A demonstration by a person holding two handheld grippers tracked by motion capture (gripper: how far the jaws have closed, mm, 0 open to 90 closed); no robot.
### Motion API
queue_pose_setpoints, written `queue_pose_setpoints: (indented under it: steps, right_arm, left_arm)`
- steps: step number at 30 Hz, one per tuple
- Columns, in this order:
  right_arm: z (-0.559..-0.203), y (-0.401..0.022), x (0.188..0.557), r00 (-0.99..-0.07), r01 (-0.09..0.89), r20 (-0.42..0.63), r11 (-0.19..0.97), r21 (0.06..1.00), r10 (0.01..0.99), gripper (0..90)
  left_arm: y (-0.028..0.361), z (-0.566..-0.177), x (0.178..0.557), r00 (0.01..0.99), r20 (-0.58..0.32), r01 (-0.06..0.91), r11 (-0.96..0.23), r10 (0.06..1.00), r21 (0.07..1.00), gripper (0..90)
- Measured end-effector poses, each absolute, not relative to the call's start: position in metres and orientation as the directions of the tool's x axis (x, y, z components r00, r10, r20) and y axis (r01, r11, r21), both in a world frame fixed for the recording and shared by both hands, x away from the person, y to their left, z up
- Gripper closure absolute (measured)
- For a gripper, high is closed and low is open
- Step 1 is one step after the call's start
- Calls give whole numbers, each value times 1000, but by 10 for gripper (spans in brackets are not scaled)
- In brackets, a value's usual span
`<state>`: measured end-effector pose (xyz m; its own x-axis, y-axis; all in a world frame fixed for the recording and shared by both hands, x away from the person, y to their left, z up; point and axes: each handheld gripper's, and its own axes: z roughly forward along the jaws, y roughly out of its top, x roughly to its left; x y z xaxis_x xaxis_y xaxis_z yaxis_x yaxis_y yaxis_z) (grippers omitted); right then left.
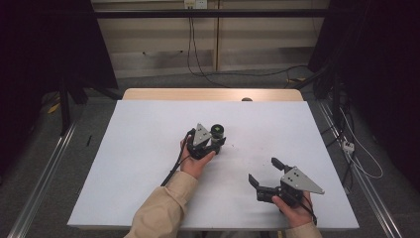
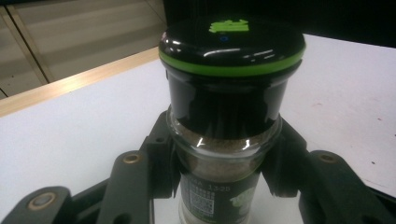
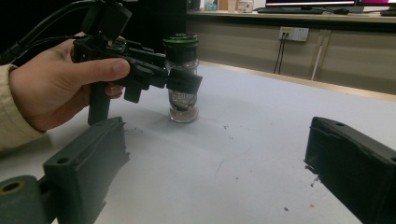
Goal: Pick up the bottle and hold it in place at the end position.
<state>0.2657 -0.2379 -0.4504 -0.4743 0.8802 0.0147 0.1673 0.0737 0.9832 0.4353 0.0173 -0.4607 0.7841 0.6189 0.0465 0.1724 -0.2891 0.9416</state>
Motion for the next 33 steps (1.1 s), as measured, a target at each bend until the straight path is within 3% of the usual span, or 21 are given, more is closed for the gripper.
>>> queue_pose_setpoints:
  steps: [26,33]
  right_arm:
    - [-439,-222,291,-465,214,28,82,973,885,48]
    - [-437,-218,301,-455,242,41,79,967,890,102]
  left_arm:
    - [14,-461,433,795,71,157,-317,603,935,534]
    - [14,-462,433,794,72,156,-317,603,935,534]
